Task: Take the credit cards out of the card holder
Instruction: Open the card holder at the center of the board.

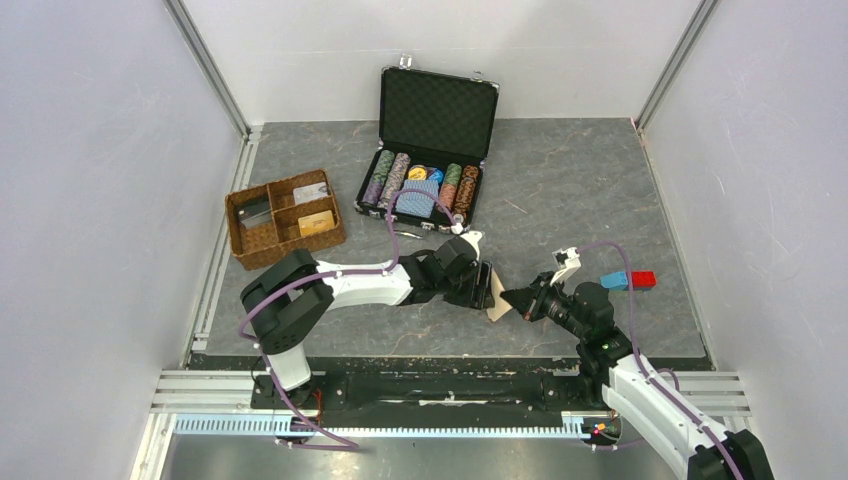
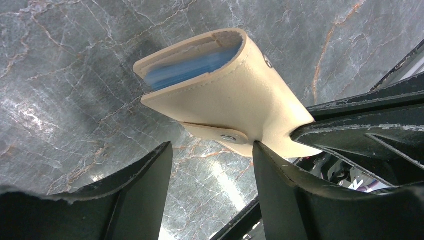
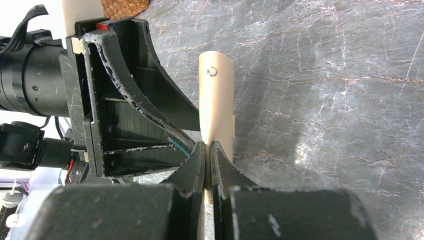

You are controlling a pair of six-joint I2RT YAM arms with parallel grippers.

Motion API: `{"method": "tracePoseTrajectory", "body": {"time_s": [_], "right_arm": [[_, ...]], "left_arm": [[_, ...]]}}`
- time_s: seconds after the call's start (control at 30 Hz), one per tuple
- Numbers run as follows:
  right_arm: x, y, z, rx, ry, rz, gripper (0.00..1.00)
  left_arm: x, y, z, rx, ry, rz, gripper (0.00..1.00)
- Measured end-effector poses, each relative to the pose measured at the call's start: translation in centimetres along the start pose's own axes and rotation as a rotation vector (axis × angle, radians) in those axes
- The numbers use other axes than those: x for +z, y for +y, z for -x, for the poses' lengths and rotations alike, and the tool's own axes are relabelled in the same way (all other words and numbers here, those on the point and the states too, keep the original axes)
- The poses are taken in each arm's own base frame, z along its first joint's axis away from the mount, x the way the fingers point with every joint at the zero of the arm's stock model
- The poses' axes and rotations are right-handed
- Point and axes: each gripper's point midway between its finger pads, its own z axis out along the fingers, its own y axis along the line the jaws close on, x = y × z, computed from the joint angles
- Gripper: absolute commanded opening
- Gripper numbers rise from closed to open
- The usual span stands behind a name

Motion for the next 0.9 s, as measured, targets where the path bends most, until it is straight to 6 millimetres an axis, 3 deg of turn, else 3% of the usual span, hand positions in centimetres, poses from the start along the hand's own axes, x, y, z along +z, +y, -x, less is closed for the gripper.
{"method": "tracePoseTrajectory", "body": {"time_s": [0.33,0.9], "right_arm": [[-0.02,-0.05,0.06,-0.019,-0.003,0.0,0.0],[-0.02,-0.17,-0.11,-0.026,0.005,-0.002,0.0]], "left_arm": [[-0.11,-0.14,0.82,0.005,-0.018,0.017,0.58],[0.26,-0.49,1.03,0.007,-0.018,0.011,0.33]]}}
